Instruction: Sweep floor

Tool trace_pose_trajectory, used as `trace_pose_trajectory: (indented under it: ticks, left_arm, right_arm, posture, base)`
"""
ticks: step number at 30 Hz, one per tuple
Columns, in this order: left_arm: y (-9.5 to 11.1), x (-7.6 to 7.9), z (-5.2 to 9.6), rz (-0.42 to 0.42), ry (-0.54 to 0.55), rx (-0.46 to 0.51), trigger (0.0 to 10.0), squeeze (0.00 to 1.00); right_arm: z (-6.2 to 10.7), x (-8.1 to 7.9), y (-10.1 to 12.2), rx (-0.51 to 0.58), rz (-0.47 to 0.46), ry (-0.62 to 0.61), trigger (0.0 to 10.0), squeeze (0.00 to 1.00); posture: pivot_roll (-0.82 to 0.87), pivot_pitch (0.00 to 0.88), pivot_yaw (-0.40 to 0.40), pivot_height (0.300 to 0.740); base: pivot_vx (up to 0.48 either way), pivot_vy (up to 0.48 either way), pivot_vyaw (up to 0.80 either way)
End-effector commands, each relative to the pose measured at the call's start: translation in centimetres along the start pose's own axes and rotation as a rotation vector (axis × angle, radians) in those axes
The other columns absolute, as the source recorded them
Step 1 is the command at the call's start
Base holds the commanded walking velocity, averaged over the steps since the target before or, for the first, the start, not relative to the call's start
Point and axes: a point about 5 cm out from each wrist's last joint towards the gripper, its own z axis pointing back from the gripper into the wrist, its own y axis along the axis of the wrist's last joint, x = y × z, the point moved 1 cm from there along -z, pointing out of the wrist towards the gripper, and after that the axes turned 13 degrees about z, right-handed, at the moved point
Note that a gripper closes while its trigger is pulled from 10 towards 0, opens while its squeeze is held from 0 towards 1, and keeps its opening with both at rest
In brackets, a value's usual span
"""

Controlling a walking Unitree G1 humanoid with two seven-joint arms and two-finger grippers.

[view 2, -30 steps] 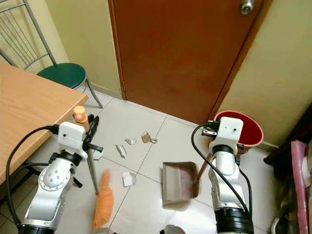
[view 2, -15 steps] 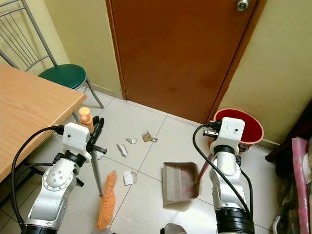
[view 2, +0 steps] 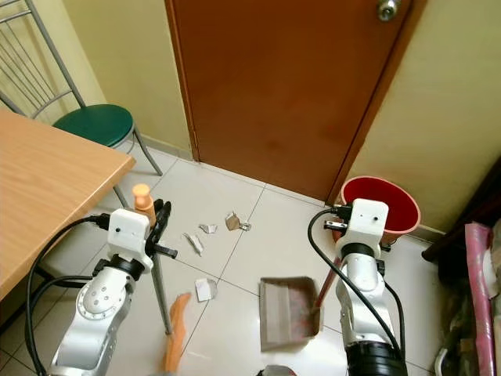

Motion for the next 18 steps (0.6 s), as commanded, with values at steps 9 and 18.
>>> trace_pose_trajectory:
  ticks: [9, 18]
  left_arm:
    - [0.5, -1.2, -0.5, -0.018, 0.013, 0.005, 10.0, 0.0]
    - [0.6, -1.1, -1.1, -0.021, 0.006, 0.012, 10.0, 0.0]
  right_arm:
    - [-0.5, 0.0, 1.0, 0.049, 0.003, 0.011, 10.0, 0.0]
    - [-0.5, 0.3, 1.1, 0.055, 0.013, 0.006, 10.0, 0.0]
  posture:
    - [0.01, 0.074, -0.028, 0.74]
    - [0.0, 0.067, -0.031, 0.74]
  base:
    - [0.406, 0.0, -0.29]
    - [0.408, 0.0, 0.0]
